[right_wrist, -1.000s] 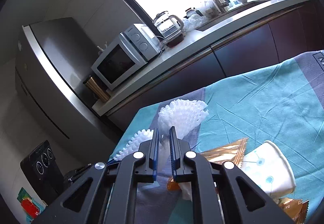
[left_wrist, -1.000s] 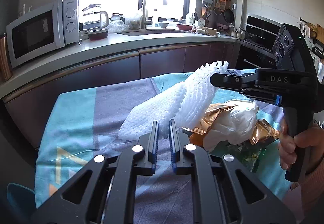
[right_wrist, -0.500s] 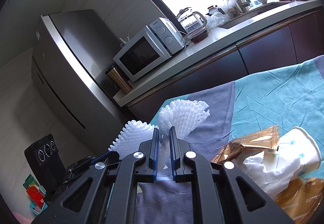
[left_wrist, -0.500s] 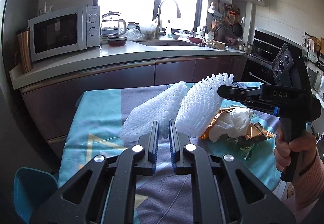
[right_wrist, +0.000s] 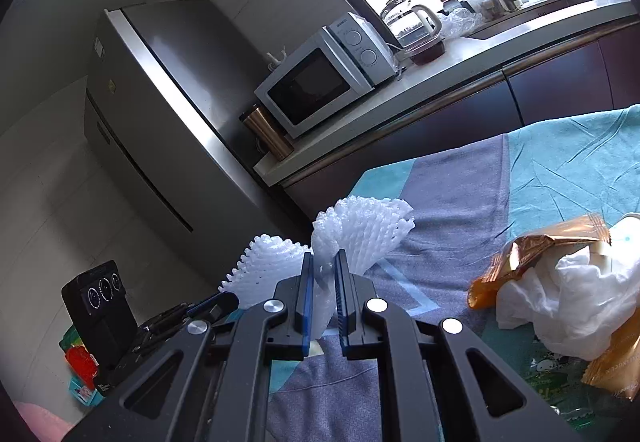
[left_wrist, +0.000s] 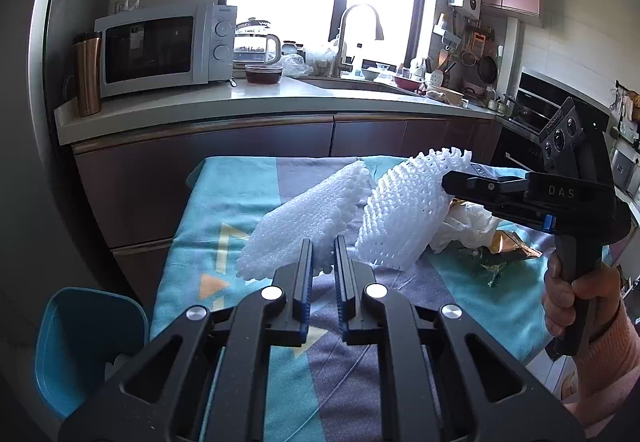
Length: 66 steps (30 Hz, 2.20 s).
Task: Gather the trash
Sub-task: 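Carry both foam nets toward the teal bin, then lower both foam nets into the teal bin and open both tools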
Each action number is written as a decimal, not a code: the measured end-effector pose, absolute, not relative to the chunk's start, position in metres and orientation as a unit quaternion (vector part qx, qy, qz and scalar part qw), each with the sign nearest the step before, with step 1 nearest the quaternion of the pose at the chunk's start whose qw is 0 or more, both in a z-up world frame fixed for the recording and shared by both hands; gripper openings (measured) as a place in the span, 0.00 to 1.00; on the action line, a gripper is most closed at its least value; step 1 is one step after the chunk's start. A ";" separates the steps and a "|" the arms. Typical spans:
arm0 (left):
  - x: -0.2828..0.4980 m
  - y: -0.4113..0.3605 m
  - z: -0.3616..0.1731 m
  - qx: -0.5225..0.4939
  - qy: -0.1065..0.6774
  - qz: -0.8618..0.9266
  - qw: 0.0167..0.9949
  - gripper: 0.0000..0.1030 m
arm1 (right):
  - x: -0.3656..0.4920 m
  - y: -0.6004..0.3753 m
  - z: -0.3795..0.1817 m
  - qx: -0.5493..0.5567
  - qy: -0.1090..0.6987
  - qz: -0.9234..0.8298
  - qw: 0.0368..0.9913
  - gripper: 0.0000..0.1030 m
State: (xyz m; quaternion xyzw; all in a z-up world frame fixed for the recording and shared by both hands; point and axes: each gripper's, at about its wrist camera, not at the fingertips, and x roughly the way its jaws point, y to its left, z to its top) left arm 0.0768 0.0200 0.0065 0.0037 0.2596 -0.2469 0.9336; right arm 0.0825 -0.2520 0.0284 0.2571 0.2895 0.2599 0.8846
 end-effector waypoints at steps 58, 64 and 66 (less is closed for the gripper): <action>0.018 0.179 -0.004 -0.058 0.263 -0.067 0.961 0.11 | 0.117 -0.053 0.025 0.175 0.360 0.434 0.807 0.09; 0.023 0.193 -0.015 -0.066 0.277 -0.044 0.958 0.11 | 0.127 -0.033 0.016 0.161 0.378 0.442 0.797 0.09; 0.025 0.199 -0.020 -0.071 0.283 -0.037 0.956 0.11 | 0.131 -0.026 0.013 0.158 0.385 0.444 0.794 0.09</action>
